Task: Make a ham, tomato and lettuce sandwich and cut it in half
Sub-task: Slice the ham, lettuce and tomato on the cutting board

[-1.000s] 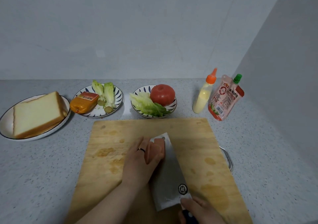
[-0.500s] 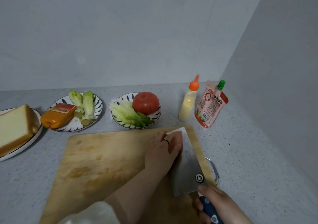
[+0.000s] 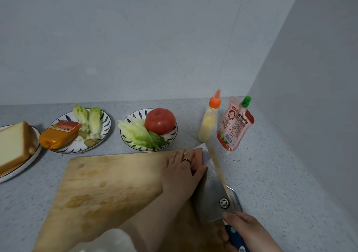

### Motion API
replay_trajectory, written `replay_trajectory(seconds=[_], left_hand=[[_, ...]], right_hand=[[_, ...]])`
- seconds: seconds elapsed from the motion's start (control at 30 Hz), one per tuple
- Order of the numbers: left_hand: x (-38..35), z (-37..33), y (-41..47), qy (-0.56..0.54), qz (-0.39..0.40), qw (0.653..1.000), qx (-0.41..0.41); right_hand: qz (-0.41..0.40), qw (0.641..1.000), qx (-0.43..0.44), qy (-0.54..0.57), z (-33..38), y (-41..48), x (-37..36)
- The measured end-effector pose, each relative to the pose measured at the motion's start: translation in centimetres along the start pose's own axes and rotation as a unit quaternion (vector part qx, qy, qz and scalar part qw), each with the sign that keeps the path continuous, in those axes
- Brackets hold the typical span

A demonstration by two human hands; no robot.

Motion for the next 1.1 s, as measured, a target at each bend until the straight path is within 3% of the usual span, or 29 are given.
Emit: replay_trajectory(seconds=[0.4, 0.5, 0.57, 0.6, 0.67, 0.7, 0.73, 0.83, 0.97, 1.1], left_hand=[[-0.5, -0.9, 0.7, 0.065, 0.058, 0.996, -0.02], [0.0, -0.7, 0.6, 0.045, 0.084, 0.995, -0.04], [0.8, -0.1, 0.5, 0.019, 0.057, 0.996, -0.066], [1.4, 0.6, 0.5, 0.012, 0.03, 0.996, -0.079], [3.0, 2.5, 0.6, -0.005, -0.029, 0.995, -0.092], [4.1, 3.9, 0.7, -0.027, -0.055, 0.995, -0.084], [5.1, 5.4, 0.8, -0.05, -0.078, 0.993, -0.071], [7.6, 10.3, 1.1, -0.061, -0.094, 0.993, -0.028], [8.9, 14.8, 2.6, -0.005, -0.045, 0.999, -0.016], [8.3, 16.1, 5.8, 0.099, 0.033, 0.993, -0.058]], right_hand=[[-0.055, 0.996, 0.066, 0.025, 0.5, -2.2, 4.3], [-0.022, 0.987, 0.159, 0.024, 0.5, -2.3, 3.1], [-0.207, 0.927, 0.311, 0.023, 3.2, -4.0, 3.3], [-0.238, 0.909, 0.332, 0.079, 3.3, -4.1, 2.9], [-0.133, 0.933, 0.326, -0.079, 1.6, -3.2, 2.7], [-0.04, 0.951, 0.299, -0.073, 0.1, -3.1, 1.6], [-0.057, 0.959, 0.275, -0.041, 0.2, -2.8, 1.7], [-0.069, 0.954, 0.271, -0.11, 0.5, -2.1, 0.3], [-0.021, 0.972, 0.213, -0.098, 0.9, -1.0, -3.5], [-0.036, 0.971, 0.224, -0.067, 0.5, 0.3, -5.6]])
Point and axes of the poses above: each hand's wrist, its own y-axis towards the middle knuckle, its own x-axis out of the back of the hand, z = x × y, the point moved 4 cm from there along y, towards the middle knuckle, and after that the axes turned 13 degrees about y, right-handed, at the moved point
